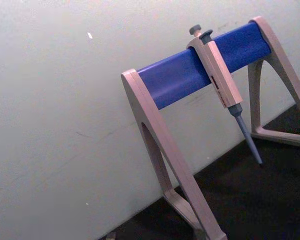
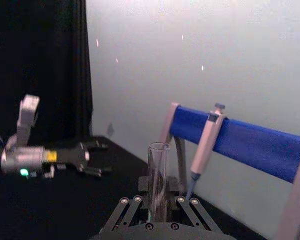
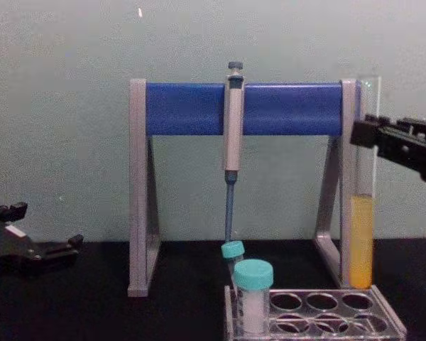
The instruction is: Pick up the test tube from the test tube rack, shake it, then place it back into the test tube rack.
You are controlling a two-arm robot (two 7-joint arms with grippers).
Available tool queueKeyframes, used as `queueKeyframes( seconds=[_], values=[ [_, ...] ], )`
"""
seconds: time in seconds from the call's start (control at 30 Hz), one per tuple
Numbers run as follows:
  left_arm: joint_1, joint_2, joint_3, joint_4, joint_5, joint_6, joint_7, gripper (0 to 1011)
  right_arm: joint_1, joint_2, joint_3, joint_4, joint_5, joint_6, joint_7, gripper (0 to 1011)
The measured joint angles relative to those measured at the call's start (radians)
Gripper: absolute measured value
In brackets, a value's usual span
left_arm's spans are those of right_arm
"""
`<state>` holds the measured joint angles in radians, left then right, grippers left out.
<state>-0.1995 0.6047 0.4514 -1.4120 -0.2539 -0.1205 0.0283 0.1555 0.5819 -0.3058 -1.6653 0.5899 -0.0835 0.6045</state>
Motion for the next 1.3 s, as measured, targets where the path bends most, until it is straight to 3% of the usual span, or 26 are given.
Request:
queueKeyframes(
  seconds=[0.2, 0.3, 0.5, 0.7, 0.83, 0.97, 1.1, 1.3],
  values=[
    [0.0, 0.0, 0.0, 0.0, 0.0, 0.0, 0.0, 1001, -0.022, 0.048, 0.009, -0.038, -0.082, 0.002, -0.069, 229],
    [0.0, 0.0, 0.0, 0.0, 0.0, 0.0, 0.0, 1001, -0.028, 0.051, 0.016, -0.046, -0.119, 0.001, -0.103, 229],
    [0.0, 0.0, 0.0, 0.0, 0.0, 0.0, 0.0, 1001, -0.031, 0.004, 0.032, -0.044, -0.193, -0.027, -0.179, 229],
    [0.0, 0.0, 0.0, 0.0, 0.0, 0.0, 0.0, 1001, -0.015, -0.053, 0.034, -0.016, -0.198, -0.043, -0.194, 229],
    [0.0, 0.0, 0.0, 0.0, 0.0, 0.0, 0.0, 1001, -0.005, -0.092, 0.035, 0.004, -0.182, -0.045, -0.19, 229],
    [0.0, 0.0, 0.0, 0.0, 0.0, 0.0, 0.0, 1001, 0.005, -0.123, 0.033, 0.023, -0.117, -0.033, -0.144, 229],
    [0.0, 0.0, 0.0, 0.0, 0.0, 0.0, 0.0, 1001, 0.01, -0.128, 0.032, 0.034, -0.032, -0.008, -0.085, 229],
    [0.0, 0.0, 0.0, 0.0, 0.0, 0.0, 0.0, 1001, 0.016, -0.099, 0.029, 0.039, 0.091, 0.038, 0.018, 229]
  ],
)
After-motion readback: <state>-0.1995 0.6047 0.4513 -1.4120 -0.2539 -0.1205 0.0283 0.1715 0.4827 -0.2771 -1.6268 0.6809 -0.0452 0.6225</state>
